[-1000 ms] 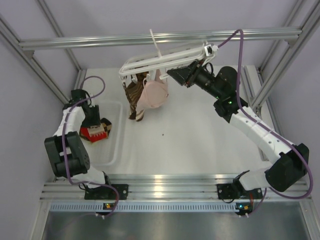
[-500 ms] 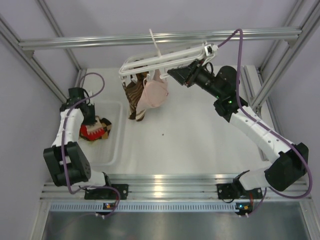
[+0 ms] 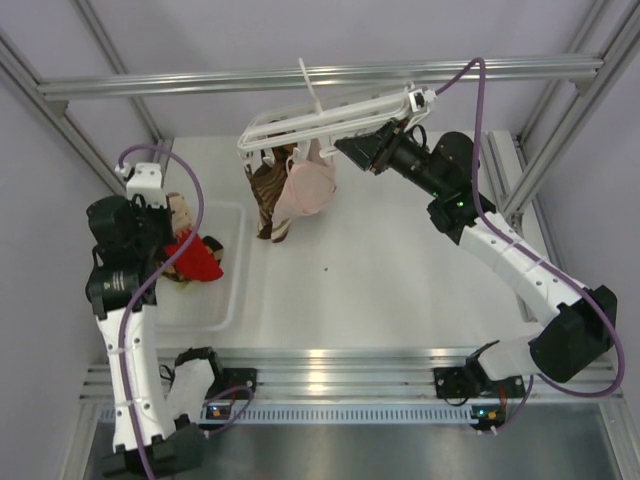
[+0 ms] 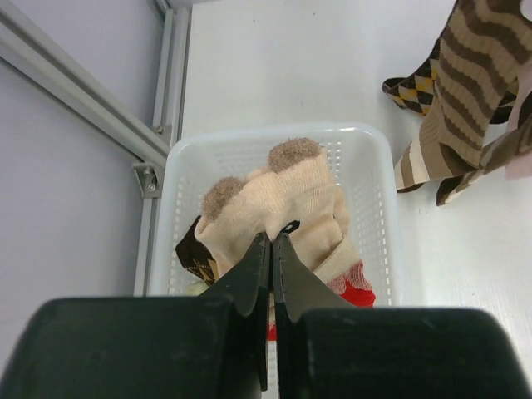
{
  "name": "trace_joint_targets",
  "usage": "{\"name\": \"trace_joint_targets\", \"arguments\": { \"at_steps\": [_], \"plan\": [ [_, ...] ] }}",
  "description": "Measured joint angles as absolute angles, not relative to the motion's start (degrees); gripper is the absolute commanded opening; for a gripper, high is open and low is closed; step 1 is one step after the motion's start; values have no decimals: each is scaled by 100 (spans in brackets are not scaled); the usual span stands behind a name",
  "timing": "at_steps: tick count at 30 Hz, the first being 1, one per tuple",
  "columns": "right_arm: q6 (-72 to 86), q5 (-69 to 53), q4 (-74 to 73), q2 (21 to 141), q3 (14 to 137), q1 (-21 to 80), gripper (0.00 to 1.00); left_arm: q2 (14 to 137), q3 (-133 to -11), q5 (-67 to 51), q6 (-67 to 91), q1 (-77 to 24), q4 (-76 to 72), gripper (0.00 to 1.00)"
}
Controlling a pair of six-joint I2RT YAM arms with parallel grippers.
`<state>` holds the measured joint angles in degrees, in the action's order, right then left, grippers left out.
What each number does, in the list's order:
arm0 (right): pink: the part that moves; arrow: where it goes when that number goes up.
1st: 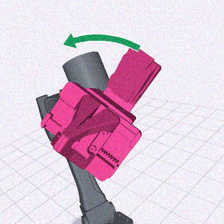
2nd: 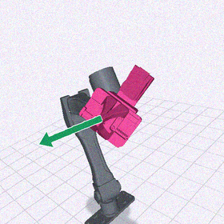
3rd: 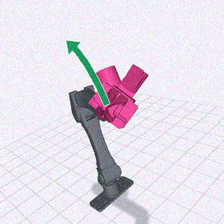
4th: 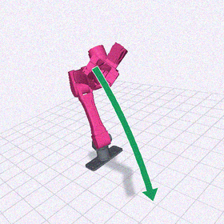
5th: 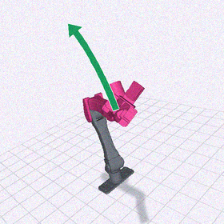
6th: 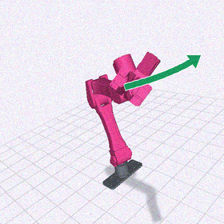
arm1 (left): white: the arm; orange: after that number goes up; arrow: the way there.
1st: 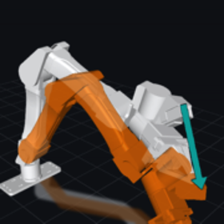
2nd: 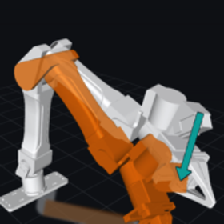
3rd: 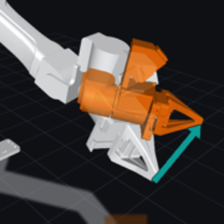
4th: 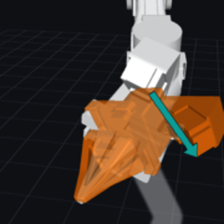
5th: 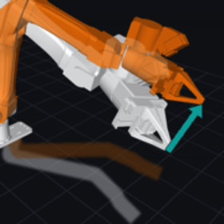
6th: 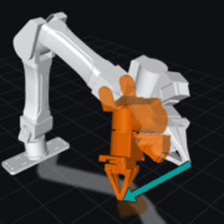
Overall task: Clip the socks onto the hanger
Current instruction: Pick up the sock from the bin.
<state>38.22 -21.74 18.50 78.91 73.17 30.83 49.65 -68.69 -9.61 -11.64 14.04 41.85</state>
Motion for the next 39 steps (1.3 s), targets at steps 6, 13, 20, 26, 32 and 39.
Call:
{"name": "trace_joint_targets", "arguments": {
  "at_steps": [6,13,20,26,32,39],
  "plan": [
    [3824,-2193,1852,7891,7314,3083,0,4532,-6445,-947,-1393,1404,4069,7],
    [3865,-2237,1892,7891,7271,3052,0,6143,-6265,-904,-1529,1404,4388,18],
    [3883,-2239,1922,7894,7238,3044,0,6938,-5857,-810,-2108,1404,4576,26],
    [3905,-2257,1927,7896,7238,3044,0,6967,-5725,-947,-2244,1404,4473,8],
    [3905,-2265,1927,7898,7238,3030,0,5745,-5389,-1715,-2390,1406,4154,21],
    [3903,-2285,1922,7898,7238,3020,0,5756,-5671,-1796,-2700,1404,4722,43]
  ]
}}
